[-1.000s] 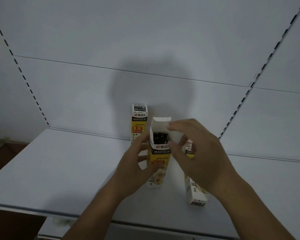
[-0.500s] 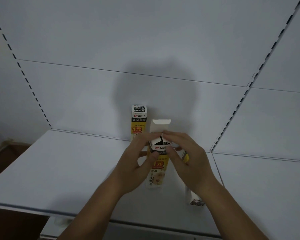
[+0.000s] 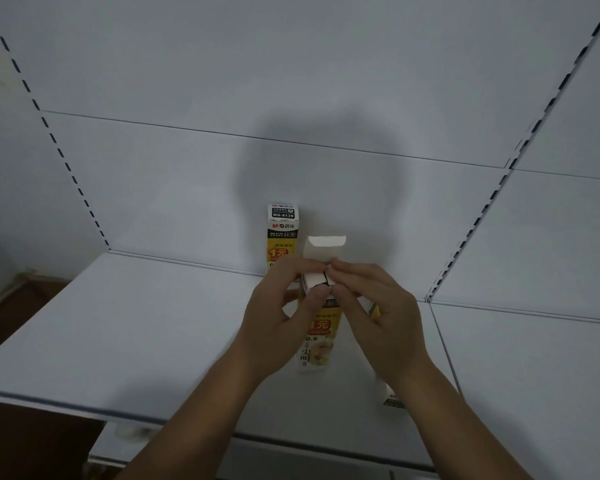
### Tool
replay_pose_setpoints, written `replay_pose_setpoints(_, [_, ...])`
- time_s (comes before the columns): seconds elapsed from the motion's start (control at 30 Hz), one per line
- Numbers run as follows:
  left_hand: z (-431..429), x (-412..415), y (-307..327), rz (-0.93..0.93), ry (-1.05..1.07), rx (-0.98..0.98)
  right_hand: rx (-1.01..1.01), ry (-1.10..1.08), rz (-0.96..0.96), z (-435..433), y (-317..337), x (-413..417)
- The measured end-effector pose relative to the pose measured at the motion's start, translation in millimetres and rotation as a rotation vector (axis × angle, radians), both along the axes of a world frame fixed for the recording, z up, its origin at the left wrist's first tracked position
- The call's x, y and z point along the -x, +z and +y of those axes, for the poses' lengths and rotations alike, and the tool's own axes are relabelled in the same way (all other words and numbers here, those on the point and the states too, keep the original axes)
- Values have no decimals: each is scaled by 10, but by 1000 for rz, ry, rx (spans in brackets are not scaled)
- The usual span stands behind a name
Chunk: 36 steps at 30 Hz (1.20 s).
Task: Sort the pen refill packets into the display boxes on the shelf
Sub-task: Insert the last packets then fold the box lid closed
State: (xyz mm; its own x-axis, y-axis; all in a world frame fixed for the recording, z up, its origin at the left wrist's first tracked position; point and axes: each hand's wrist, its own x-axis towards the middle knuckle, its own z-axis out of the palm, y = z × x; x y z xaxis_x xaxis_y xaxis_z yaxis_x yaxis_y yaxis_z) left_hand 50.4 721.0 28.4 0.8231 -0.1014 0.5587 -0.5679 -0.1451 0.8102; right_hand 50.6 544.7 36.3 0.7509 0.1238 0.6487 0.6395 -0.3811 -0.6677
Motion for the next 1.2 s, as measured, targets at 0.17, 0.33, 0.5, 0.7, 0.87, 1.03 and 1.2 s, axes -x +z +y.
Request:
replay_pose_setpoints(0.17, [-31, -48, -2, 47, 28, 68, -134, 65, 177, 0, 95, -6])
replay_pose_setpoints(0.33, [1, -68, 34, 116, 21, 70, -347, -26, 332, -28, 357, -123])
replay_pose_setpoints(0.5, [-3, -40, 20, 100, -18, 15, -124, 87, 272, 27, 612, -252])
replay_pose_setpoints(0.7, [35, -6, -11, 84, -21, -9, -15, 178, 247, 93, 483, -166])
replay_pose_setpoints(0.87, [30, -2, -4, 23, 4, 0, 7, 166, 139, 100, 315, -121])
replay_pose_setpoints(1.03, [44, -13, -60, -35, 0, 19, 10, 164, 100, 96, 231, -86])
replay_pose_setpoints(1.2, [73, -11, -61, -98, 39, -5, 2, 156, 133, 36, 159, -75])
